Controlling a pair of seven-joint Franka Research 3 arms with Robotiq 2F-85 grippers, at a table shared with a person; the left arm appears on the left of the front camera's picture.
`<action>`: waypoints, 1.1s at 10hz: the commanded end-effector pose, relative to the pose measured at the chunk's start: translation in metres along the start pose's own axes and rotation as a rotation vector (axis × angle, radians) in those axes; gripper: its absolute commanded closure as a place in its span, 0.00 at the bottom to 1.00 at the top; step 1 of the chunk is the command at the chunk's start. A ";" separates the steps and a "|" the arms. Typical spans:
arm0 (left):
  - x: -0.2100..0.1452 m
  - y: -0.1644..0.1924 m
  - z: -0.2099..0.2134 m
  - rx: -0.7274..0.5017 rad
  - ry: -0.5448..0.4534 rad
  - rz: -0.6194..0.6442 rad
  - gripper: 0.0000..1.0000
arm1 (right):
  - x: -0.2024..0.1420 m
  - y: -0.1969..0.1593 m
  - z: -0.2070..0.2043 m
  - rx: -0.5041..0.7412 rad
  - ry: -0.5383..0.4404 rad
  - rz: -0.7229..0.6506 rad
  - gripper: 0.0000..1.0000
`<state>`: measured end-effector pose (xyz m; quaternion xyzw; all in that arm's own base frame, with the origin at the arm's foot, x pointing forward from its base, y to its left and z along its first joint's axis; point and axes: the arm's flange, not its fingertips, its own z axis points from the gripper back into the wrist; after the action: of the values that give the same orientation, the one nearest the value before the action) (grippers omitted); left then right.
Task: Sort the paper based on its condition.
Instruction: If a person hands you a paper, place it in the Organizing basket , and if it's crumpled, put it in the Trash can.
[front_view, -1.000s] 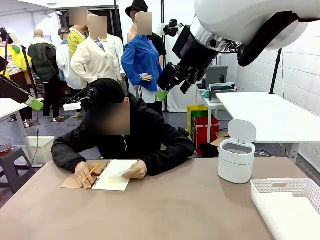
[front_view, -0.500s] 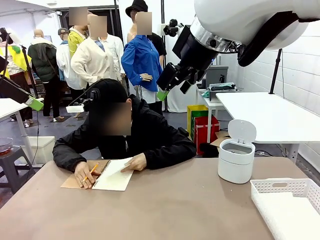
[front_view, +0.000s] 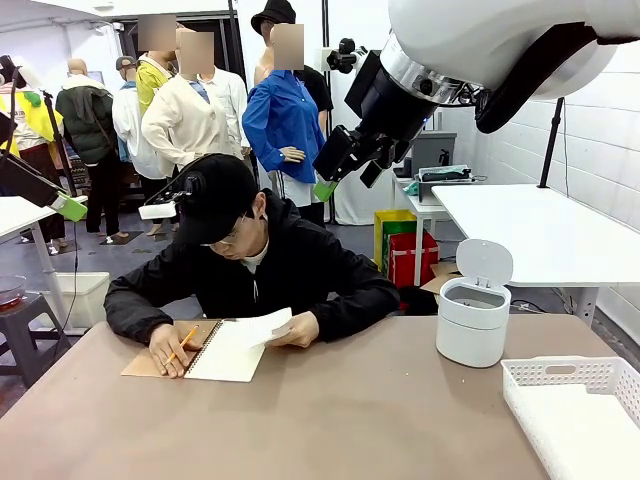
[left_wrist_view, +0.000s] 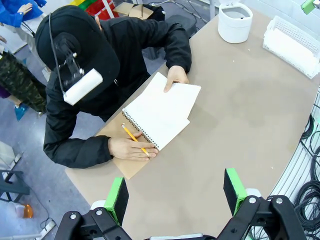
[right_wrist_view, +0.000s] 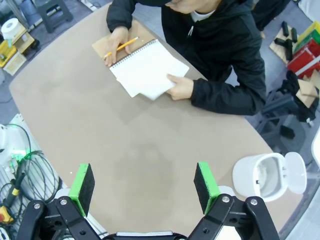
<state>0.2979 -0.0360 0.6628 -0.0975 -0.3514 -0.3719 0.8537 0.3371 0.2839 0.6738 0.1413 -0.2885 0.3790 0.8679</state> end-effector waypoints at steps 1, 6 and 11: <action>0.000 0.001 0.000 0.005 -0.005 0.001 0.00 | -0.001 -0.002 -0.002 0.011 0.001 -0.004 0.00; 0.000 0.001 0.000 0.005 -0.005 0.001 0.00 | -0.001 -0.002 -0.002 0.011 0.001 -0.004 0.00; 0.000 0.001 0.000 0.005 -0.005 0.001 0.00 | -0.001 -0.002 -0.002 0.011 0.001 -0.004 0.00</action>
<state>0.2979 -0.0360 0.6628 -0.0975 -0.3514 -0.3719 0.8537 0.3371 0.2839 0.6738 0.1413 -0.2885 0.3790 0.8679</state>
